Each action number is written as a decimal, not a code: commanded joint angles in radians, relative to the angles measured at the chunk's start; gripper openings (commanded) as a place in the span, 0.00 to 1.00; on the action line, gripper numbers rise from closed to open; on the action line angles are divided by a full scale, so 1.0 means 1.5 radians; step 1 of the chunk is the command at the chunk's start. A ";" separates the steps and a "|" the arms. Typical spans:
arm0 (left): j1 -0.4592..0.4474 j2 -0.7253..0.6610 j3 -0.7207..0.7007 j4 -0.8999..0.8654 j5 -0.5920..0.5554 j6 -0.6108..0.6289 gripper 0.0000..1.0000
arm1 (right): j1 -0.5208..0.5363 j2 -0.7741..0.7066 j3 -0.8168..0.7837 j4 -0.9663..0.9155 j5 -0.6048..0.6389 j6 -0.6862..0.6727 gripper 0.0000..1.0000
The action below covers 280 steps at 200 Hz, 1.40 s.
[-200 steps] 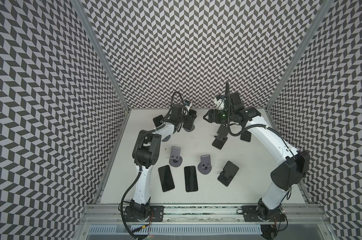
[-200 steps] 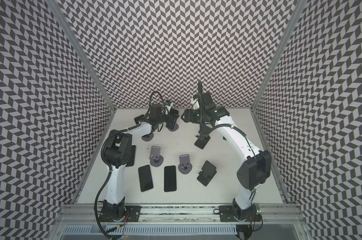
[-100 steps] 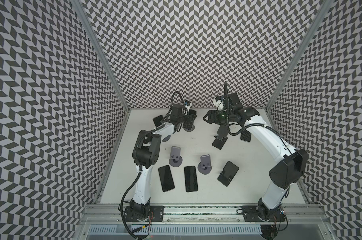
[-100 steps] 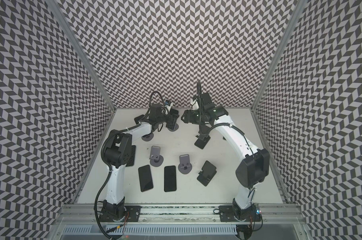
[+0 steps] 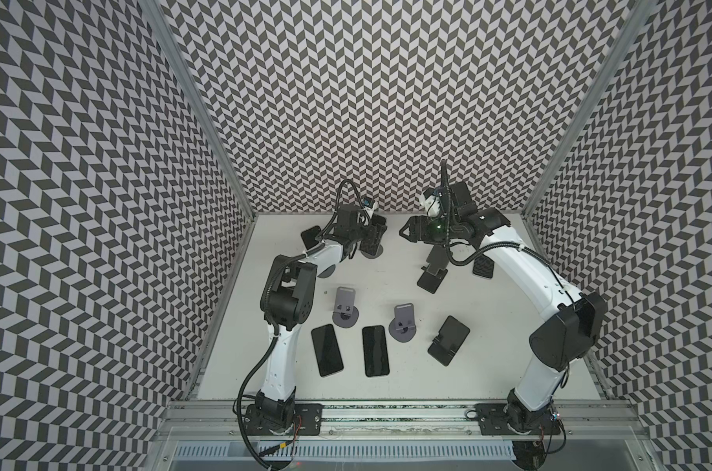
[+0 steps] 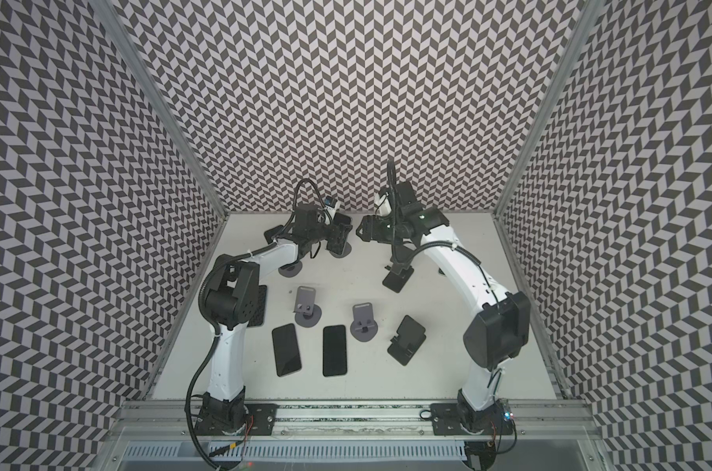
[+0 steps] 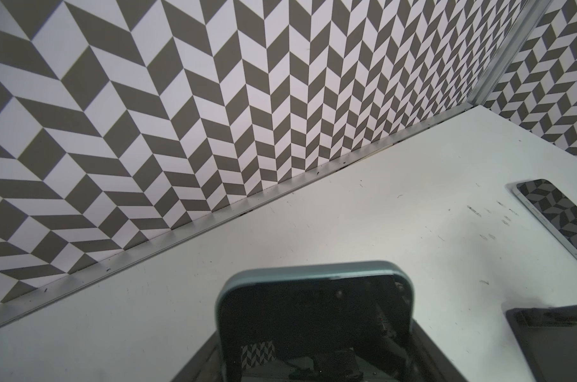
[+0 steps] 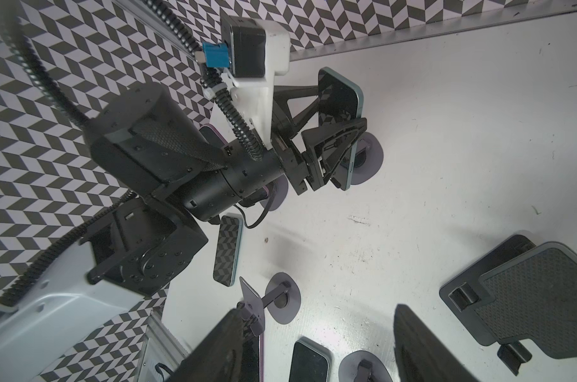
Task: Remove the phone from the phone stand
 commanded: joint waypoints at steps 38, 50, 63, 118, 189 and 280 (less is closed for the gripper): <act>0.007 -0.032 0.025 0.002 0.021 -0.007 0.65 | 0.002 0.009 0.021 0.015 0.000 -0.009 0.70; 0.007 -0.032 0.026 0.001 0.021 -0.008 0.65 | 0.002 0.009 0.019 0.017 0.001 -0.008 0.70; 0.008 -0.031 0.025 0.001 0.020 -0.010 0.66 | 0.001 0.011 0.019 0.018 -0.002 -0.007 0.70; 0.007 -0.035 0.028 -0.001 0.017 -0.017 0.66 | 0.001 0.002 0.006 0.022 -0.003 -0.005 0.70; 0.007 -0.035 0.037 -0.007 0.009 -0.023 0.66 | 0.001 -0.010 -0.015 0.033 -0.011 0.000 0.70; 0.005 -0.050 0.050 -0.008 0.021 -0.021 0.65 | 0.002 0.012 0.004 0.030 -0.024 0.001 0.71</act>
